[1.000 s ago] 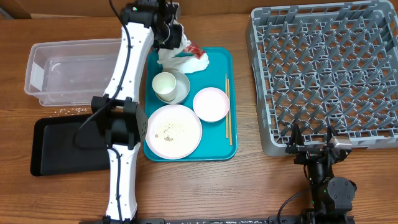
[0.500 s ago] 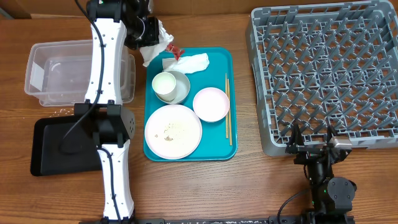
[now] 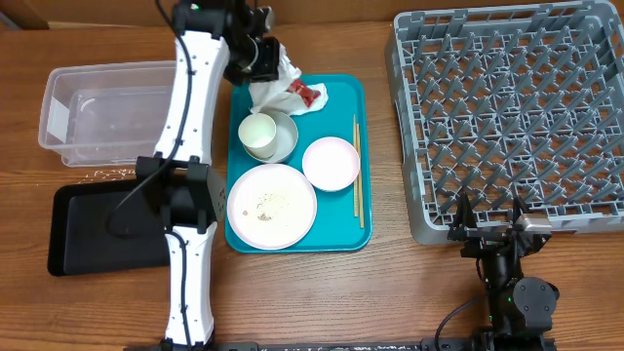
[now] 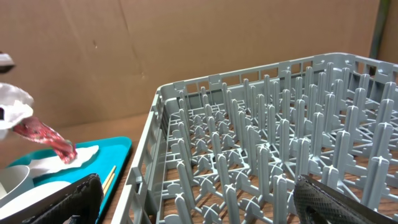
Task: Sort waste into correct bins and load items into the dishwasher
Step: 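Lift the tissue and red wrapper with the left gripper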
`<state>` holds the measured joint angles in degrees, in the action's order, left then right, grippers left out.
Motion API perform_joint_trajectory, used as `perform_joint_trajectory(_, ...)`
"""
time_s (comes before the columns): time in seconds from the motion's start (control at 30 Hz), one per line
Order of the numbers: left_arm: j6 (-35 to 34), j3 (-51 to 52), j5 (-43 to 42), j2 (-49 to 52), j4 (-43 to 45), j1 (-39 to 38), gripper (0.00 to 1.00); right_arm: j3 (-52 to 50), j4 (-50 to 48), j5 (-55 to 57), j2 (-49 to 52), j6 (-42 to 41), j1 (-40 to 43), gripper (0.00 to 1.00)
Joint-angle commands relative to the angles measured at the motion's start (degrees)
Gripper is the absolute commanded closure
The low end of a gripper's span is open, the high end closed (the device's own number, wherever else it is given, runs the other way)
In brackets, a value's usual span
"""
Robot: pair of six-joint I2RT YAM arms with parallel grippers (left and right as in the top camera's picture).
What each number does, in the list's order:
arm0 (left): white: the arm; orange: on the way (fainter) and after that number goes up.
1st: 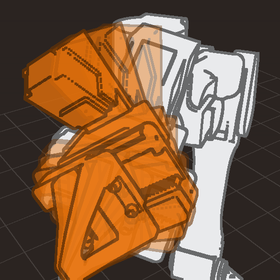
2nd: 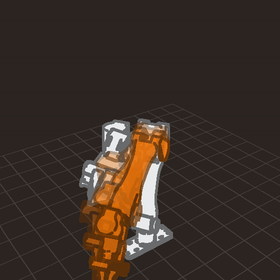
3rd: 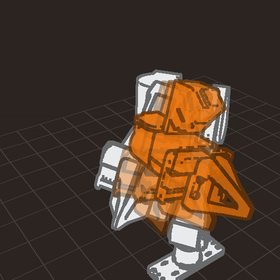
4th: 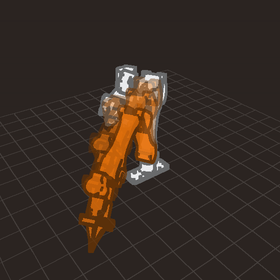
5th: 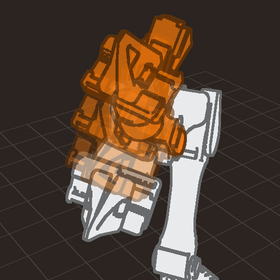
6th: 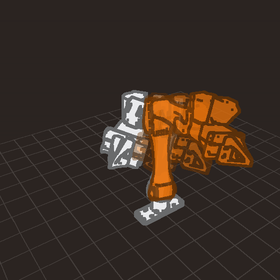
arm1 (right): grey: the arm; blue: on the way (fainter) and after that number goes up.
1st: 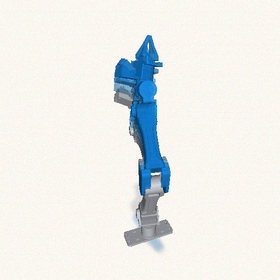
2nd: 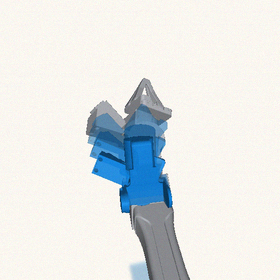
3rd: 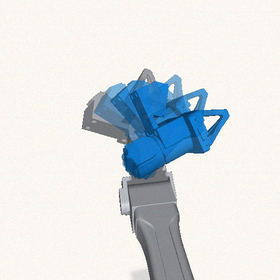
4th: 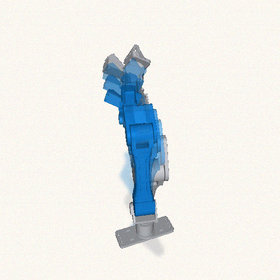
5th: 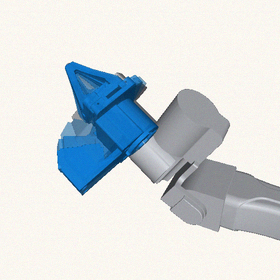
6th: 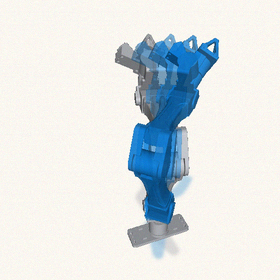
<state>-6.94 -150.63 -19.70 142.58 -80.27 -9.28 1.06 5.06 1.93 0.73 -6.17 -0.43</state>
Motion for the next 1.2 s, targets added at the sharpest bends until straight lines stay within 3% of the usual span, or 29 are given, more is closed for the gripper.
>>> perform_joint_trajectory(0.0, 0.5, 2.8, 3.6, -0.2, 1.3, -0.9, 0.96, -0.6, -0.4, 0.4, -0.6, 0.2, -0.3, 0.0)
perform_joint_trajectory(0.1, 0.5, 3.0, 6.9, -0.2, 2.2, -0.9, 0.95, -0.6, -0.4, 0.4, -0.6, 0.2, -0.3, 0.0)
perform_joint_trajectory(0.4, 0.5, -0.3, 5.4, -0.2, 1.1, 0.7, 0.96, -0.6, -0.4, 0.4, -0.6, 0.2, -0.3, 0.0)
perform_joint_trajectory(0.5, 0.5, -1.1, 3.3, -0.2, 0.5, 0.9, 0.89, -0.6, -0.4, 0.4, -0.6, 0.2, -0.3, 0.0)
perform_joint_trajectory(0.63, 0.5, -1.2, 1.9, -0.2, 0.4, 0.9, 0.96, -0.6, -0.4, 0.4, -0.6, 0.2, -0.3, 0.0)
perform_joint_trajectory(1.17, 0.5, -2.9, 1.9, -1.3, -1.7, 1.4, 0.96, -0.6, -0.4, 0.4, -0.6, 0.2, -0.3, 0.0)
